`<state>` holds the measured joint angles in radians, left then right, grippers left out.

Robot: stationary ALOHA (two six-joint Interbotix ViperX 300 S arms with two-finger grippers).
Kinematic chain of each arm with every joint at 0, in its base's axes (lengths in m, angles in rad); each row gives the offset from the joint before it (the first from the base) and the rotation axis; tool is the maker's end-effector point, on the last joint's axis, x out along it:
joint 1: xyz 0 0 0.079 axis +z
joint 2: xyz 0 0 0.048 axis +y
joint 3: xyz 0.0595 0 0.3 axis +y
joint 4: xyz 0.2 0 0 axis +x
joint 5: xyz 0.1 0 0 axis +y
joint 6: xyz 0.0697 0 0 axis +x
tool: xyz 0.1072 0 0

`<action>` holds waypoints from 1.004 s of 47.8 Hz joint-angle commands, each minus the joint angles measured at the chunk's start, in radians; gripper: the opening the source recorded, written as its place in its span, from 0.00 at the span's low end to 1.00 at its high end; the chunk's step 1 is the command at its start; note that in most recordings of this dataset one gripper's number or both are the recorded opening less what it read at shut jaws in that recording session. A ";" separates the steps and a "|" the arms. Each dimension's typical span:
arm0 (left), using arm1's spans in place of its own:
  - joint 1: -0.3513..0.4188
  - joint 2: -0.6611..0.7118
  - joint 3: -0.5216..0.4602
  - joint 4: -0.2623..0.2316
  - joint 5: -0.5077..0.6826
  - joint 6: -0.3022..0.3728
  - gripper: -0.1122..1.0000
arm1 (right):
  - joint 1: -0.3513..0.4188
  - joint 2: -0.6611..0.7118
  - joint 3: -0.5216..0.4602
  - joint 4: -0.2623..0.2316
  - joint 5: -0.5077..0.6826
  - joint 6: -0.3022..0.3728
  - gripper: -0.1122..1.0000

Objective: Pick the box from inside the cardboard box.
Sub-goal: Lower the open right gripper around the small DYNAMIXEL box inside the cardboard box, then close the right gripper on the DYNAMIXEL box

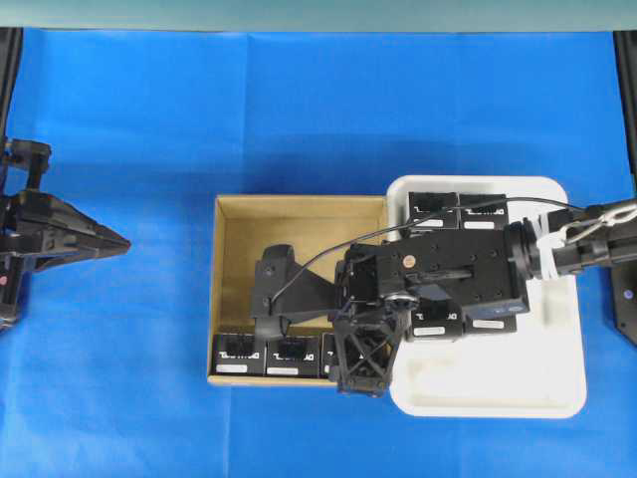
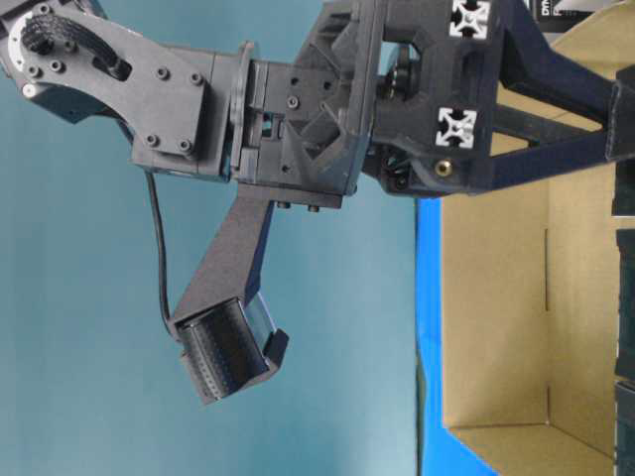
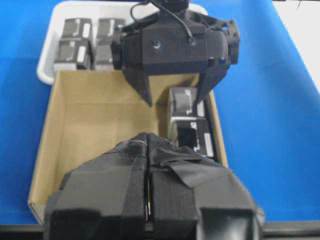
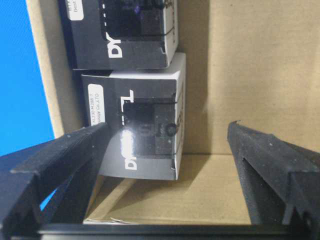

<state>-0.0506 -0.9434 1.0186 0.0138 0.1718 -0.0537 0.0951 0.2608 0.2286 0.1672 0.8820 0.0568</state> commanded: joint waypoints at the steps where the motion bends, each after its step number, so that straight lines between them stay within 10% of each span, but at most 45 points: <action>1: 0.000 0.006 -0.023 0.003 -0.005 -0.002 0.04 | -0.003 0.014 0.000 0.000 -0.005 -0.002 0.99; 48: 0.009 0.006 -0.023 0.003 -0.005 -0.002 0.04 | -0.121 0.003 0.015 -0.051 0.015 -0.077 0.99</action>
<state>-0.0430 -0.9434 1.0186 0.0138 0.1718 -0.0552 -0.0184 0.2577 0.2378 0.1258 0.8943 -0.0169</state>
